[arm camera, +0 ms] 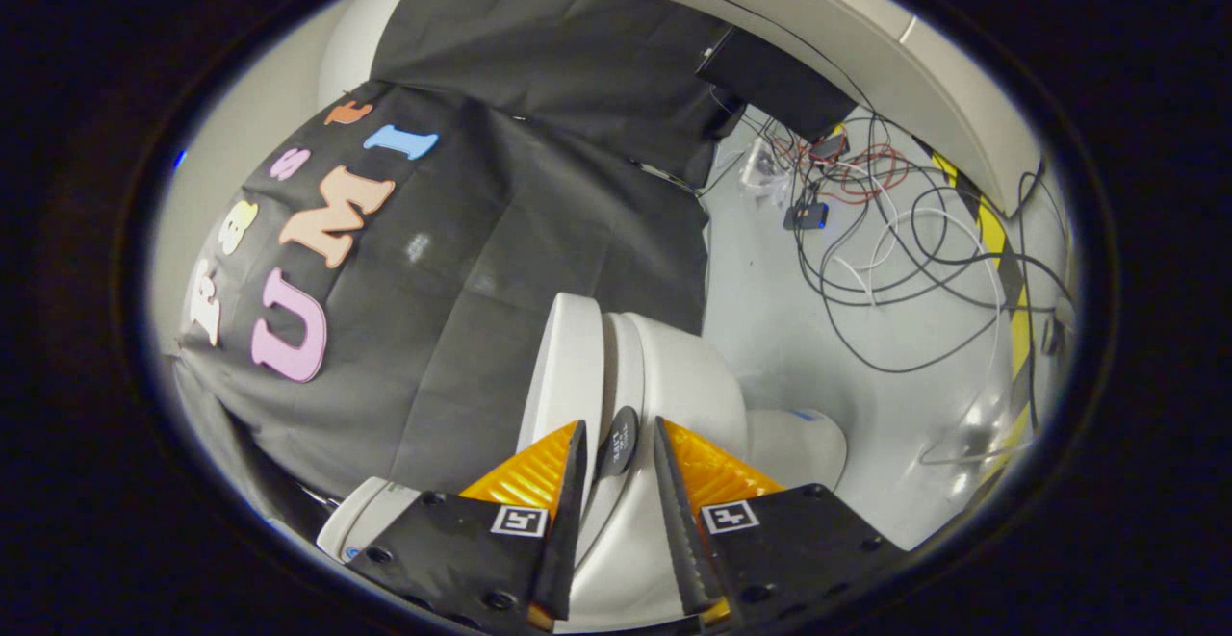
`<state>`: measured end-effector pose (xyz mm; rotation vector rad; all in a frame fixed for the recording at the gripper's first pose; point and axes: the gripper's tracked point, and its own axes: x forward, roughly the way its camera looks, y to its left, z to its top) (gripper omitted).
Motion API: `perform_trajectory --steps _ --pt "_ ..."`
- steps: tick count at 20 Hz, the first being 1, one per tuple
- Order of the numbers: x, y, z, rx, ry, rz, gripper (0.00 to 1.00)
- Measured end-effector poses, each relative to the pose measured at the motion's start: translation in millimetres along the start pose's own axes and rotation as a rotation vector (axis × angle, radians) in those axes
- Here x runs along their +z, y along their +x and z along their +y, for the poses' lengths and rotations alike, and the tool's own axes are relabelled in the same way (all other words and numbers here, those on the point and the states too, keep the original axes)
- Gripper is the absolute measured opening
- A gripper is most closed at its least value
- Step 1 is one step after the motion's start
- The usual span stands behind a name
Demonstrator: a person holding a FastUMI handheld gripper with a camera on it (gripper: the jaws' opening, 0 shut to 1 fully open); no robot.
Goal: Open the toilet lid.
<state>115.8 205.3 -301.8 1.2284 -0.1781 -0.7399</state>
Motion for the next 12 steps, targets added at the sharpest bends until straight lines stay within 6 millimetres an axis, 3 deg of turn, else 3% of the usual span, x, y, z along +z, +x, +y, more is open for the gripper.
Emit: perform_trajectory --steps 3,4,7,12 --pt "-1 10 3 0.001 0.004 0.007 0.44" --pt "-3 3 -12 -0.066 -0.010 0.024 0.34" --pt "-1 6 -2 -0.018 0.002 0.022 0.06" --pt "2 1 11 0.014 -0.103 0.044 0.06"
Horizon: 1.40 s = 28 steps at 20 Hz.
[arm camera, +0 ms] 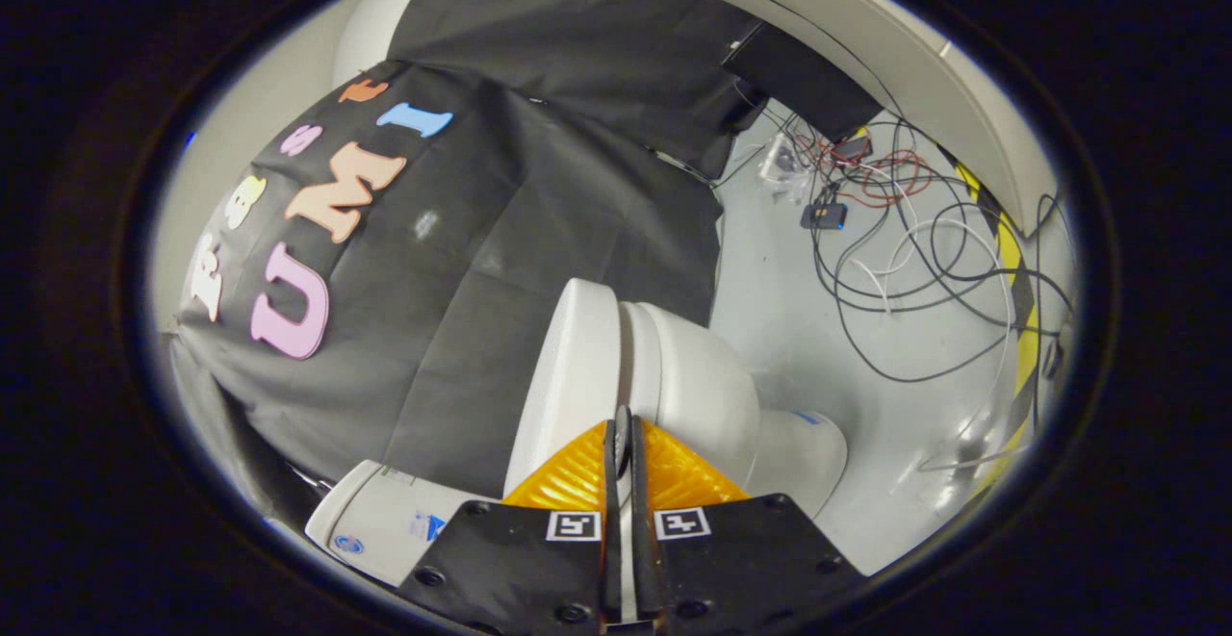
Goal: Open the toilet lid.
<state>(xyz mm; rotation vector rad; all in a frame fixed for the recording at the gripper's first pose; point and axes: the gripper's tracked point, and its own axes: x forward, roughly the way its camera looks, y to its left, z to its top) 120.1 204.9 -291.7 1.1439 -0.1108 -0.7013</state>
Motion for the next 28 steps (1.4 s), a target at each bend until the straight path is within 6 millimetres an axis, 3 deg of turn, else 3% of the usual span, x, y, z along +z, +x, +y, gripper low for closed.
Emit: perform_trajectory --steps 5,13,20,28 --pt "14 -9 39 0.030 -0.109 -0.035 0.06" --pt "27 -30 128 0.050 -0.355 -0.062 0.06" --pt "14 -50 186 0.006 -0.600 0.008 0.06" --pt "-8 -64 235 0.046 -0.668 0.024 0.06"
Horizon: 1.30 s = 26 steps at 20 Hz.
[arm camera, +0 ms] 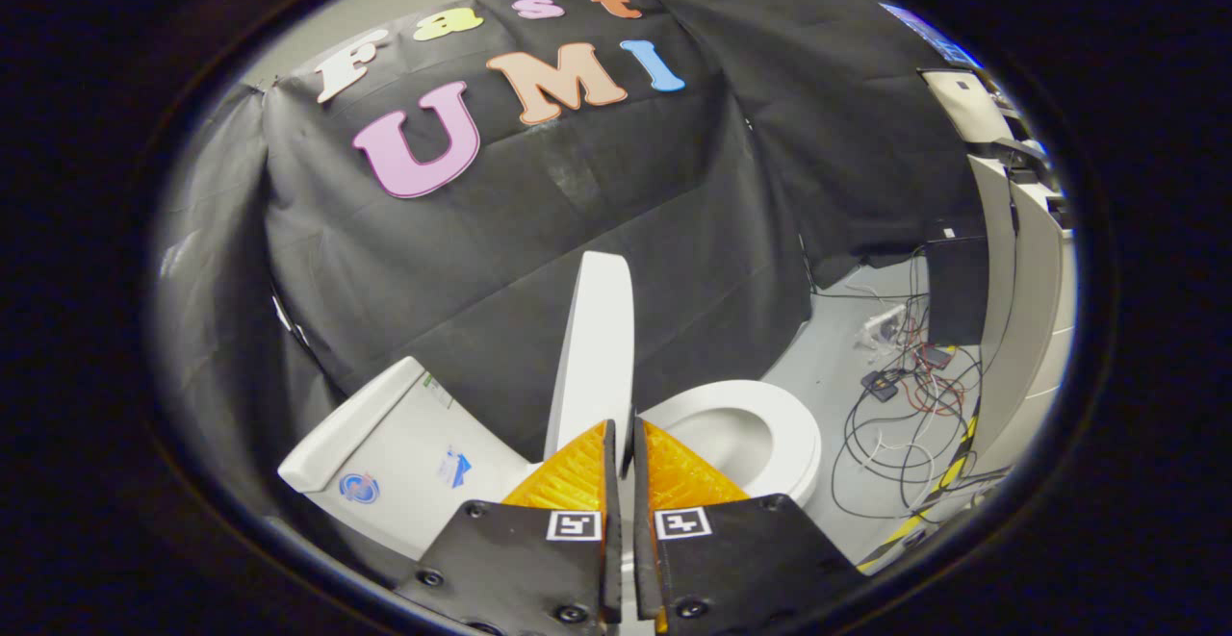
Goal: Open the toilet lid.
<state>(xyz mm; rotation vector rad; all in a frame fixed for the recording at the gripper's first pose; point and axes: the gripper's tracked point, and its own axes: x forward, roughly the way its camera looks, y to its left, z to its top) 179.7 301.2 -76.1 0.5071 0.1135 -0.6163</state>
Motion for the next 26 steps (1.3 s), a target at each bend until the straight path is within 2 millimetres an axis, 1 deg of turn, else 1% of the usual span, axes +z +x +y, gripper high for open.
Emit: perform_trajectory --steps 2,6,9,11,13,17,20,23,25,26 --pt "3 -4 21 0.030 -0.015 -0.005 0.06" --pt "2 -13 56 0.076 -0.055 0.005 0.06" --pt "0 -16 87 0.140 -0.127 0.022 0.06" --pt "-3 -18 104 0.183 -0.174 0.037 0.06" --pt "-8 -22 122 0.231 -0.216 0.049 0.07" --pt "-24 -25 155 0.342 -0.271 0.069 0.12" --pt "-32 -26 173 0.406 -0.286 0.075 0.13" --pt "-44 -28 195 0.476 -0.350 0.107 0.13" --pt "-51 -29 205 0.513 -0.366 0.125 0.13" --pt "-57 -30 207 0.527 -0.368 0.131 0.13"
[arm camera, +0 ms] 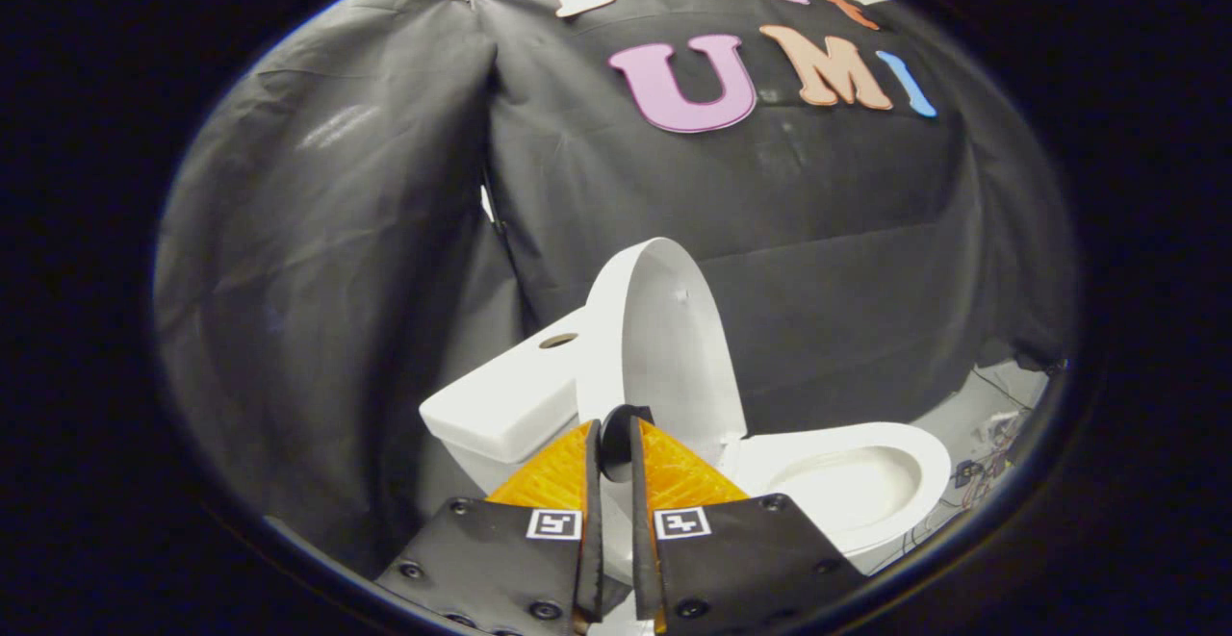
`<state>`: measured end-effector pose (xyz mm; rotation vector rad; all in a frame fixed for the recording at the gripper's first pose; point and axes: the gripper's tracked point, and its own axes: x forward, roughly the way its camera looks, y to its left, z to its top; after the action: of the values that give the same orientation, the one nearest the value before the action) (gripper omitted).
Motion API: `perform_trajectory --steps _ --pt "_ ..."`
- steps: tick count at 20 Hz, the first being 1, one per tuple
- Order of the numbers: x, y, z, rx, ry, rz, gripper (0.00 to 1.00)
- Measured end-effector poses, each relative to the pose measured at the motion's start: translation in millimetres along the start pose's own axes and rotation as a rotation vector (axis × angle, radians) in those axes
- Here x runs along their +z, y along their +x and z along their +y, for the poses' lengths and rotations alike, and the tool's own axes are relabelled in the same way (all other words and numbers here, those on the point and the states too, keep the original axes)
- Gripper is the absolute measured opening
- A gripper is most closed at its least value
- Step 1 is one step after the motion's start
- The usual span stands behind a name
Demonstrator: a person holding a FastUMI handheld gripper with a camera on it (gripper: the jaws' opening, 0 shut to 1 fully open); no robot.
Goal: Open the toilet lid.
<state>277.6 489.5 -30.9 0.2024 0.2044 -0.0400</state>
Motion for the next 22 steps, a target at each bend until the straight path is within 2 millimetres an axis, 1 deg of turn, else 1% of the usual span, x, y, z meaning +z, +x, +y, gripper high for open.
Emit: perform_trajectory --steps 3,8,11,15,16,17,19,22 --pt "-4 6 14 0.039 -0.017 0.010 0.13" --pt "-6 8 19 0.064 -0.044 0.025 0.13" --pt "-7 11 25 0.081 -0.060 0.035 0.13" --pt "-6 12 24 0.099 -0.055 0.032 0.13" --pt "-9 10 24 0.105 -0.054 0.040 0.13" --pt "-12 12 26 0.115 -0.047 0.046 0.19" --pt "-33 11 28 0.123 -0.046 0.100 0.29" --pt "-49 5 28 0.134 -0.037 0.162 0.38"
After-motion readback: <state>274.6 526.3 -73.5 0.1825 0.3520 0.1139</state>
